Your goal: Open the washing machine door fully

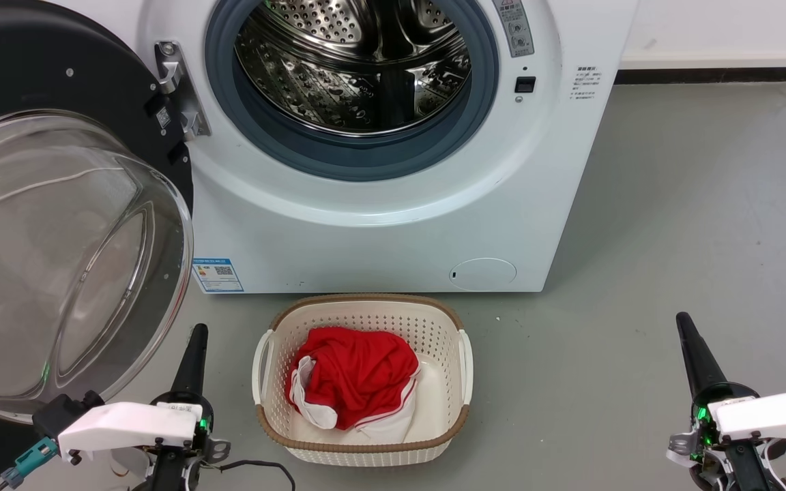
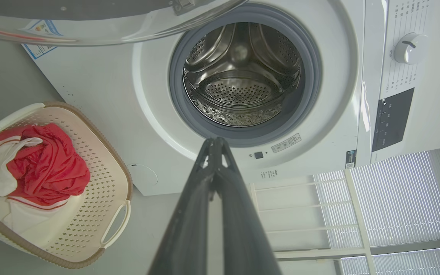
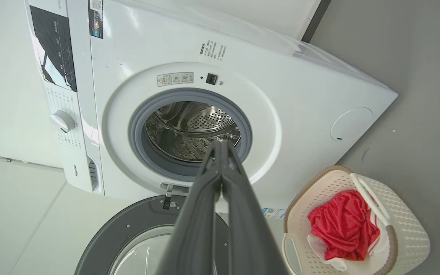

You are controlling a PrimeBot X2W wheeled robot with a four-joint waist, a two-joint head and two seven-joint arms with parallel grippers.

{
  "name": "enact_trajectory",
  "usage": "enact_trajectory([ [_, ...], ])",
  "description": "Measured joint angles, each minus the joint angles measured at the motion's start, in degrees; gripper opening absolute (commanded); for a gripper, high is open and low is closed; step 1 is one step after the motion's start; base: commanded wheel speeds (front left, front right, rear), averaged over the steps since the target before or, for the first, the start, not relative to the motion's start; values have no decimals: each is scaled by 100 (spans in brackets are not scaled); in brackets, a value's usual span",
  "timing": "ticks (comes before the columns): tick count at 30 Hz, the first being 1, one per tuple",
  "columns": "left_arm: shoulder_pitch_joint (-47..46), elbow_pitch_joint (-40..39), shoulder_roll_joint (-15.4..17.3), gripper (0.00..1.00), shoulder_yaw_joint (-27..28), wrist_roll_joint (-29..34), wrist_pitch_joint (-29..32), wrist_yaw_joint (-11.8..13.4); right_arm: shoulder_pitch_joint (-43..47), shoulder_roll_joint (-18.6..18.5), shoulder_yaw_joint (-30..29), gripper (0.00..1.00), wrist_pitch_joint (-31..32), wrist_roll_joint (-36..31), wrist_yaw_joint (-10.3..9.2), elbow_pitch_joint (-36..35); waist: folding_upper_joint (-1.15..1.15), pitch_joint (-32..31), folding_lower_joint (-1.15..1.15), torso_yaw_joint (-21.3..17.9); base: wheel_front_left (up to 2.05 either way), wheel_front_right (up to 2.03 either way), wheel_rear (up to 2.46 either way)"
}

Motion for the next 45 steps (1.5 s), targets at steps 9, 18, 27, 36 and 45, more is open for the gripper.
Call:
enact_trajectory([
  [9, -15, 18, -7, 0, 54, -449, 112, -37, -47, 0, -30, 0, 85, 450, 0, 58, 0, -40, 0, -1, 0, 0, 0],
  [18, -19, 37, -15, 0, 108, -868, 209, -57, -60, 1, -60, 0, 179, 859, 0, 114, 0, -80, 0, -1, 0, 0, 0],
  [27, -23, 58, -22, 0, 144, -1257, 310, -97, -83, 3, -88, 0, 254, 1239, 0, 155, 0, -119, 0, -2, 0, 0, 0],
  [36, -29, 77, -26, 0, 179, -1626, 394, -123, -143, 8, -116, 0, 330, 1599, 0, 198, 0, -159, 0, -3, 0, 0, 0],
  [45, -32, 87, -30, 0, 201, -1820, 444, -133, -151, 16, -138, 0, 377, 1779, 0, 225, 0, -179, 0, -3, 0, 0, 0],
])
